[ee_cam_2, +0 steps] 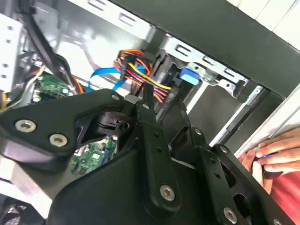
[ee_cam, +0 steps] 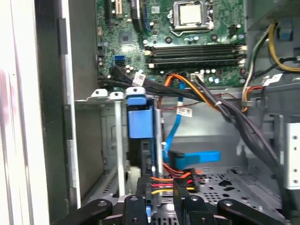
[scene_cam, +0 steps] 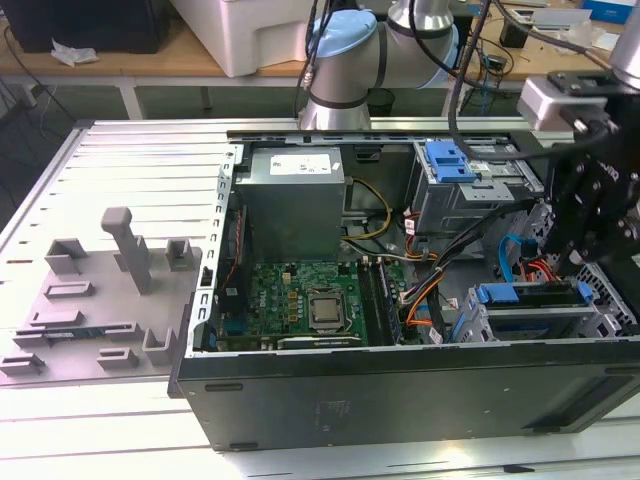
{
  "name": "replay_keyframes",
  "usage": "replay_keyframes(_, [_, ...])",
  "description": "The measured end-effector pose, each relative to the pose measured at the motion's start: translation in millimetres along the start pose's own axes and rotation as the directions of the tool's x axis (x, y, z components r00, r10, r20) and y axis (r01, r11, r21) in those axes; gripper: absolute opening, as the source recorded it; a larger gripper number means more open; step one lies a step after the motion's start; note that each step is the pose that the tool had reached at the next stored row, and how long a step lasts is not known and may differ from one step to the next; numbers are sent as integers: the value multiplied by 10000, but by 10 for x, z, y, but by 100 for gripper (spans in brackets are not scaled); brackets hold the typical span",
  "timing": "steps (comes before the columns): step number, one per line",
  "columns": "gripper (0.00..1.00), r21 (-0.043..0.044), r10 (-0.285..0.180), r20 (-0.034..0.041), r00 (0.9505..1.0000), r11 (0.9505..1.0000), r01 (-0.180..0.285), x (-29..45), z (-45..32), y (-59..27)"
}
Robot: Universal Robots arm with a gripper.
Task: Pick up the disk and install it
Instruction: 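Insert the first disk wire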
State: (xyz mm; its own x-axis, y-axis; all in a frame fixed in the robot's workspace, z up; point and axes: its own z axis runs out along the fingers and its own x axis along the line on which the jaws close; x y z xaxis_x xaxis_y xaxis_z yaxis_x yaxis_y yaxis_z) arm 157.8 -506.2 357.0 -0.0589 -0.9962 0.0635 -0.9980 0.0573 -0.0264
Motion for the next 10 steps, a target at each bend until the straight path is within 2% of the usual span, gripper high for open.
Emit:
replay_keyframes(3, [36,2,-1,-38,10000,10000,1,-124,-42,6])
replay_keyframes(4, [36,3,-1,-54,10000,10000,1,-143,-43,8])
replay_keyframes(10, [36,4,-2,-69,10000,10000,2,-147,-45,10])
